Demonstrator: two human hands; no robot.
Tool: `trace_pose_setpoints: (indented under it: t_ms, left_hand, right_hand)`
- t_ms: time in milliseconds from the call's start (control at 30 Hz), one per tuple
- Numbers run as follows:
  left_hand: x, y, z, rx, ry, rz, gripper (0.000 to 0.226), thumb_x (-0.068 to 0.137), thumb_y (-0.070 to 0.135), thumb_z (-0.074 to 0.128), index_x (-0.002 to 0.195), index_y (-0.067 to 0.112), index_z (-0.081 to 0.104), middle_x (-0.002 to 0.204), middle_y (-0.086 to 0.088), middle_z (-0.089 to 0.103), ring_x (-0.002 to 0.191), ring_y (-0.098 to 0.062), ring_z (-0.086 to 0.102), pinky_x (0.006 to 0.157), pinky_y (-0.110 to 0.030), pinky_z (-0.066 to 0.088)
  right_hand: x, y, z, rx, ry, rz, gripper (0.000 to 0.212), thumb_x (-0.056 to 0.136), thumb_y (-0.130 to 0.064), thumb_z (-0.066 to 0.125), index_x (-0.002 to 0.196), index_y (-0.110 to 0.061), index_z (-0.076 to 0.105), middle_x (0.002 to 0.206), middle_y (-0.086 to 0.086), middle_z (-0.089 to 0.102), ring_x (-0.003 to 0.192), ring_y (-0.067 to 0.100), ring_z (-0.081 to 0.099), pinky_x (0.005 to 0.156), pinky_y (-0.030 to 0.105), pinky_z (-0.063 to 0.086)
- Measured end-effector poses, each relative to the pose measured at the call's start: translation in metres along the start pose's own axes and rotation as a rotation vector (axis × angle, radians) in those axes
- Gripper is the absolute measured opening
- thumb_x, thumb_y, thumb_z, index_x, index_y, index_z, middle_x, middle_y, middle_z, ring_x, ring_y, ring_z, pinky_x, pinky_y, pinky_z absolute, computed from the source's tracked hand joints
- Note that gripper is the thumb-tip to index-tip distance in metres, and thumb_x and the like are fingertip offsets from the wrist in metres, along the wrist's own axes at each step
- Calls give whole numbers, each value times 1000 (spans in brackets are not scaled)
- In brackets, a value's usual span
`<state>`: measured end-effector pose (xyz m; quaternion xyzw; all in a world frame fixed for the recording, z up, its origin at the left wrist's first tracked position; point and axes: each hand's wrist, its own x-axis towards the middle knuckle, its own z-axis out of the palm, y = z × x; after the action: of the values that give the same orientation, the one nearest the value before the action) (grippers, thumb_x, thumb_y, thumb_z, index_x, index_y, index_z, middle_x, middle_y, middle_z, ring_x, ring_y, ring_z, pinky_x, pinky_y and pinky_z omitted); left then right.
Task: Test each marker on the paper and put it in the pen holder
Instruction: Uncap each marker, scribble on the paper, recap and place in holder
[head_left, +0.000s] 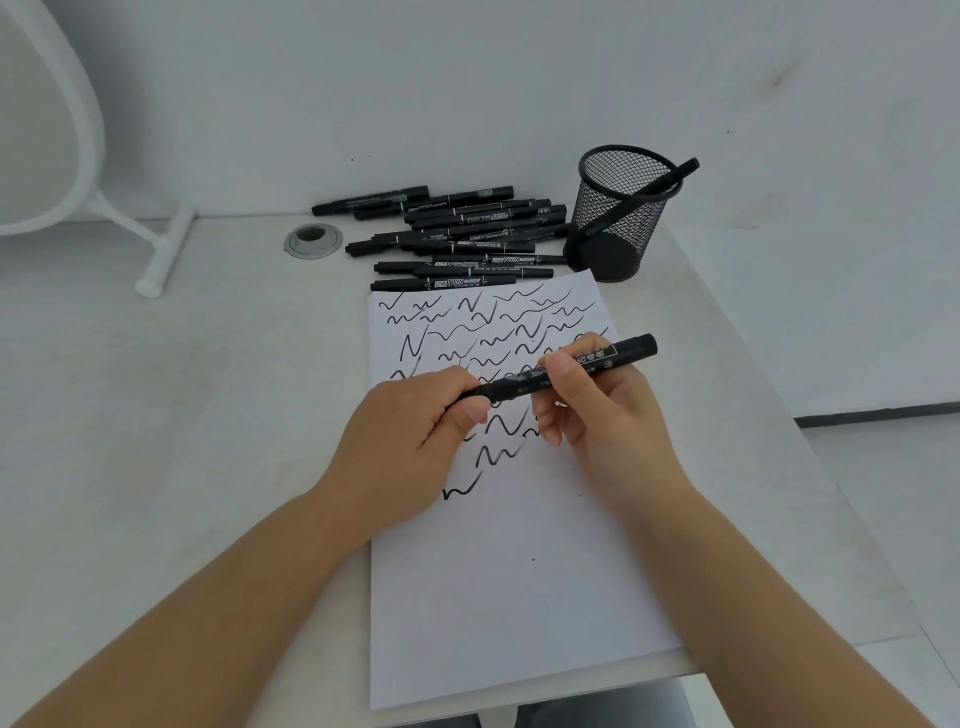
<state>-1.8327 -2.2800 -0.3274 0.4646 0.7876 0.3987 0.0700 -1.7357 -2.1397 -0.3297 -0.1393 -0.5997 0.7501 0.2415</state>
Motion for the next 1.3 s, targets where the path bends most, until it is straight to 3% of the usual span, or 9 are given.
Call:
trace_pose_setpoints:
  t_ms: [200,367,500,733,900,967,1133,1200,1300]
  left_hand:
    - [-4,6,0,-146,-17,-54,23,86,39,41,67,31,50,50,13,45,45,-8,36,44,-15,26]
    - [-4,12,-2,-225,-40,-111,26,85,35,40,63,27,51,45,10,38,43,-8,31,42,-13,24]
    - [-2,13,-6,-255,-73,-142,27,84,36,40,62,27,53,44,12,40,41,-7,32,41,-12,24]
    - [0,4,-4,-201,-23,-132,23,86,40,41,74,32,60,49,10,43,43,-8,36,43,-14,27]
    - [-1,-5,-5,-230,-18,-146,23,88,36,37,87,35,60,50,11,42,46,-7,34,46,-16,26]
    - [0,-5,-7,-208,-5,-152,23,89,36,37,87,34,59,54,14,47,49,-6,37,49,-18,29]
    - [7,1,-13,-48,28,-150,21,95,27,41,82,29,57,52,11,48,49,-8,41,51,-31,36]
    - [14,8,-17,47,5,-114,19,94,30,40,80,28,53,55,8,49,51,-11,42,51,-31,36]
    - [28,20,-19,233,-18,-33,18,95,34,35,84,30,49,60,11,48,59,-13,45,53,-29,31]
  right_hand:
    - [-2,0,-1,-1,-46,-41,15,85,-20,52,70,-18,54,54,-1,58,48,15,50,45,22,40]
    - [-2,-1,-3,-34,-64,-71,18,85,-23,54,67,-27,58,55,-2,59,48,15,50,46,23,40]
    - [-2,-2,-1,-19,-72,-81,14,79,-32,57,71,-21,56,54,-3,58,48,14,49,45,21,39]
    - [2,-3,1,-93,22,-39,17,81,-27,56,65,-30,61,54,-4,58,48,12,49,45,19,38]
    - [6,-9,-11,17,239,-24,3,76,-23,59,76,-22,61,67,-8,58,61,10,54,53,24,43]
    - [7,-13,-13,-158,259,-82,4,79,-22,59,82,-23,61,77,-8,61,69,7,56,64,24,44]
    - [13,-29,-24,-1352,36,-636,28,89,-34,47,93,-19,70,90,-6,66,89,22,55,83,30,34]
    - [17,-41,-23,-1478,-62,-715,31,88,-35,47,90,-17,72,86,-4,68,85,27,59,83,38,40]
    - [23,-52,-16,-1516,-214,-740,27,86,-32,51,89,-14,70,76,-2,66,72,26,59,67,35,49]
